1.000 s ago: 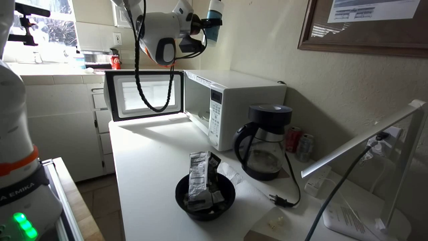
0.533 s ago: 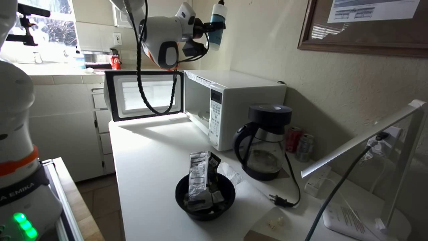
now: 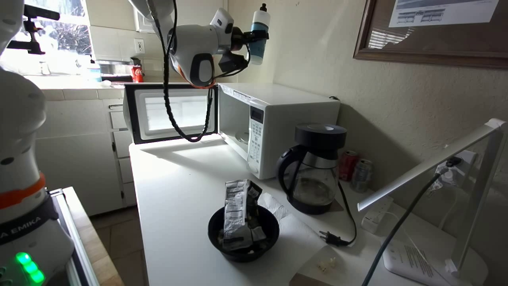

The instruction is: Put the bottle on top of the microwave

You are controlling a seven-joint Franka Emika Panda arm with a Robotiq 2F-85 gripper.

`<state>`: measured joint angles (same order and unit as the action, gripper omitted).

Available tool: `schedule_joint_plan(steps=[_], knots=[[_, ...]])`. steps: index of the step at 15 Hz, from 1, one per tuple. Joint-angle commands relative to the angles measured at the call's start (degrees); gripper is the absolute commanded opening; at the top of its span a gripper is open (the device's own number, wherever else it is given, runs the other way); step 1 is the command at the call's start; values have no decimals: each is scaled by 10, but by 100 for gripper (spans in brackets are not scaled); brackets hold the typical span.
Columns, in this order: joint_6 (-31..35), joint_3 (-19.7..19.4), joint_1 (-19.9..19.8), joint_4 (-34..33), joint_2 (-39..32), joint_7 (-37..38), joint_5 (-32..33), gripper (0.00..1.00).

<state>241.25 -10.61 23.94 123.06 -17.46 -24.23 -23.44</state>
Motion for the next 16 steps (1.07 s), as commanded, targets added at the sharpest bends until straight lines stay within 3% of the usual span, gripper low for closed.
schedule_joint_plan(steps=[1,5,6,12,16], knots=[[-5,60,-37,8,-24,-43,-10,33],[35,98,-31,-23,-99,-41,-14,33],[7,39,19,-64,-110,-37,-4,33],[20,-130,148,-208,-178,-13,1,33],[19,-201,210,-238,-214,33,-69,33]])
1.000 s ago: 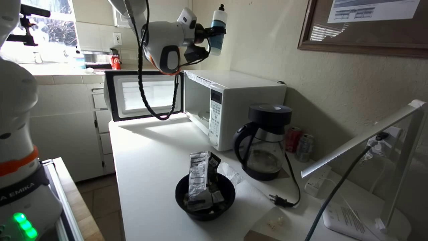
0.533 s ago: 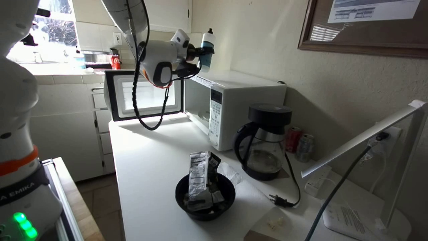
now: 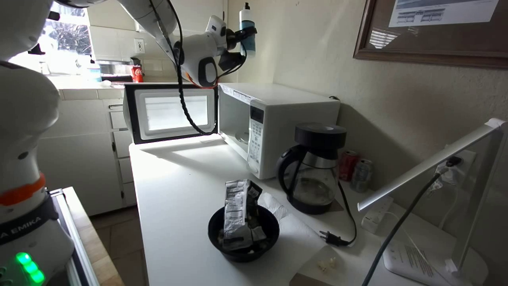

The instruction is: Put the bottle on top of the microwave

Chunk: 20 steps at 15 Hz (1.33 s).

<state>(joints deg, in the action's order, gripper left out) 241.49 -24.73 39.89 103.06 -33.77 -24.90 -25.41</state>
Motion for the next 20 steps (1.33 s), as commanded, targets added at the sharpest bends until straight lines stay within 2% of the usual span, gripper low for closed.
schedule_joint_plan(steps=[1,6,10,11,12,15,16,19,20], knots=[[17,-82,69,-41,-63,49,-65,33],[16,-186,159,-17,-115,113,-146,33],[15,-281,218,10,-167,249,-211,33],[15,-291,224,26,-169,279,-217,33],[0,-249,196,1,-142,213,-192,58],[0,-274,209,16,-157,259,-201,58],[0,-270,206,20,-159,275,-192,33],[-5,-257,205,37,-155,295,-175,33],[37,-153,140,30,-94,222,-147,33]])
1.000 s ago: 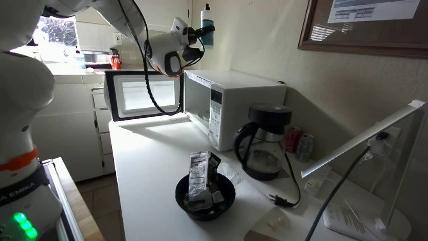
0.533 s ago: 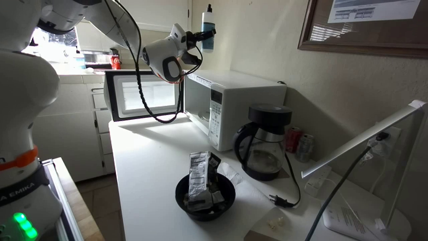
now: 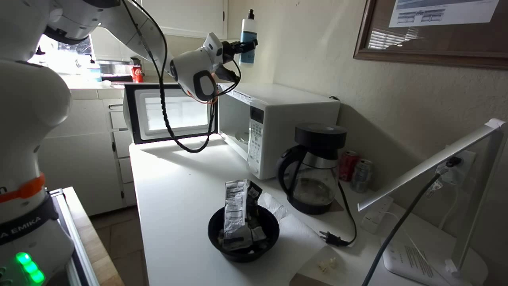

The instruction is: Put the bottle on top of the microwave

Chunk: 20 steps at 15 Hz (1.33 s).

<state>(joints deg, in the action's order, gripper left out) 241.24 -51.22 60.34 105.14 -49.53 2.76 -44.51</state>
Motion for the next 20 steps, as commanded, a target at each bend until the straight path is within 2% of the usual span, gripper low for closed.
schedule_joint_plan(steps=[1,3,9,20], knots=[[4,29,-5,25,8,0,16,33],[16,46,-14,24,4,-15,1,33],[14,31,-3,26,-23,-51,-46,33],[14,7,-2,7,-99,-7,-83,33]])
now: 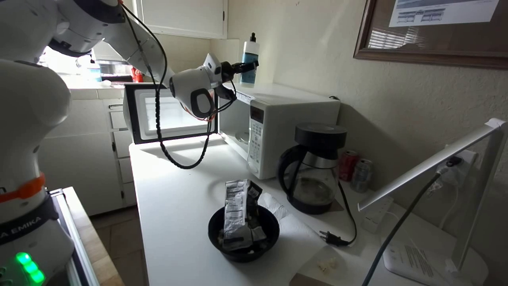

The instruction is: Put the bottle on top of the microwave

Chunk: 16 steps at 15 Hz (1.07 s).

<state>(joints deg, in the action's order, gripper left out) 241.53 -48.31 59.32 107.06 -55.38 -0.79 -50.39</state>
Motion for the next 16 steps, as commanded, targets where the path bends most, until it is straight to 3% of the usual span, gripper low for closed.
schedule_joint_plan(steps=[1,16], knots=[[11,-27,9,-15,-48,35,-25,33],[11,-75,-11,-85,-148,103,-32,33]])
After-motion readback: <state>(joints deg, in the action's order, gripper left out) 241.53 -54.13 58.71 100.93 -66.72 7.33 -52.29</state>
